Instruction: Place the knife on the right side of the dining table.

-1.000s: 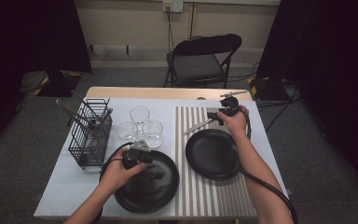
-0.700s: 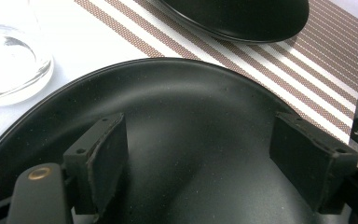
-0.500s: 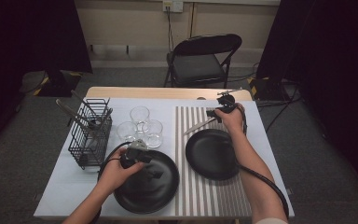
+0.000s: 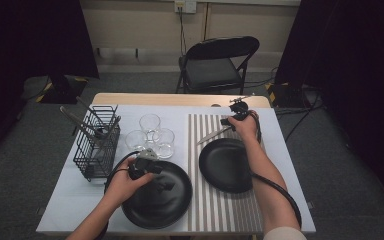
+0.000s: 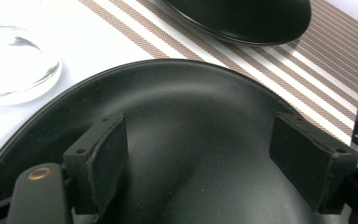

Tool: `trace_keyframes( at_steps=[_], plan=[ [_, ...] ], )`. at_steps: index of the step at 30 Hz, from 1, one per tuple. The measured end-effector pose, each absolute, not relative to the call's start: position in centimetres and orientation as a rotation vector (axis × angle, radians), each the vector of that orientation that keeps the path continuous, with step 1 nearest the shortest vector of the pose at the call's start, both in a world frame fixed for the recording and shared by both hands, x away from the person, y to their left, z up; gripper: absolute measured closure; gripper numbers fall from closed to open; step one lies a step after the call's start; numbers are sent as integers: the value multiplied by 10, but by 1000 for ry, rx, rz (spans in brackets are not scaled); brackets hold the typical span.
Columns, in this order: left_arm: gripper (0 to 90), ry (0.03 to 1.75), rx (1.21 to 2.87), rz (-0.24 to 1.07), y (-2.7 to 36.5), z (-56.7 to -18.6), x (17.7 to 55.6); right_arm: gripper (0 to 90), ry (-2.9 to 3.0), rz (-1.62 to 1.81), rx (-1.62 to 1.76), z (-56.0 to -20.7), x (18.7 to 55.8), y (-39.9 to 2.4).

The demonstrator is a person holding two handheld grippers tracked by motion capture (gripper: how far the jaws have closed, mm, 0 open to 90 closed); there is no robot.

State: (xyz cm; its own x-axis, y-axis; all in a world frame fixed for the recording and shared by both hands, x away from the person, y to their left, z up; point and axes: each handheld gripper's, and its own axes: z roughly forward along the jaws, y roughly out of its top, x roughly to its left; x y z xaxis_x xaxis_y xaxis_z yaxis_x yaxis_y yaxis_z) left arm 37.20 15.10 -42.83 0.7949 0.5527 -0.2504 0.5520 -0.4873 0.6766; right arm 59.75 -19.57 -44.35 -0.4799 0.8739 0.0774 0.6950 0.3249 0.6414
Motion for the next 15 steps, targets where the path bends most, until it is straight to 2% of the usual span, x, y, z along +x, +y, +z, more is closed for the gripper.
trace_keyframes(
  at_steps=[15],
  plan=[
    [191, 818, 2186, 2, 153, -428, 371, 609, 2323, 855, 1437, -458, 602, -195]
  ],
)
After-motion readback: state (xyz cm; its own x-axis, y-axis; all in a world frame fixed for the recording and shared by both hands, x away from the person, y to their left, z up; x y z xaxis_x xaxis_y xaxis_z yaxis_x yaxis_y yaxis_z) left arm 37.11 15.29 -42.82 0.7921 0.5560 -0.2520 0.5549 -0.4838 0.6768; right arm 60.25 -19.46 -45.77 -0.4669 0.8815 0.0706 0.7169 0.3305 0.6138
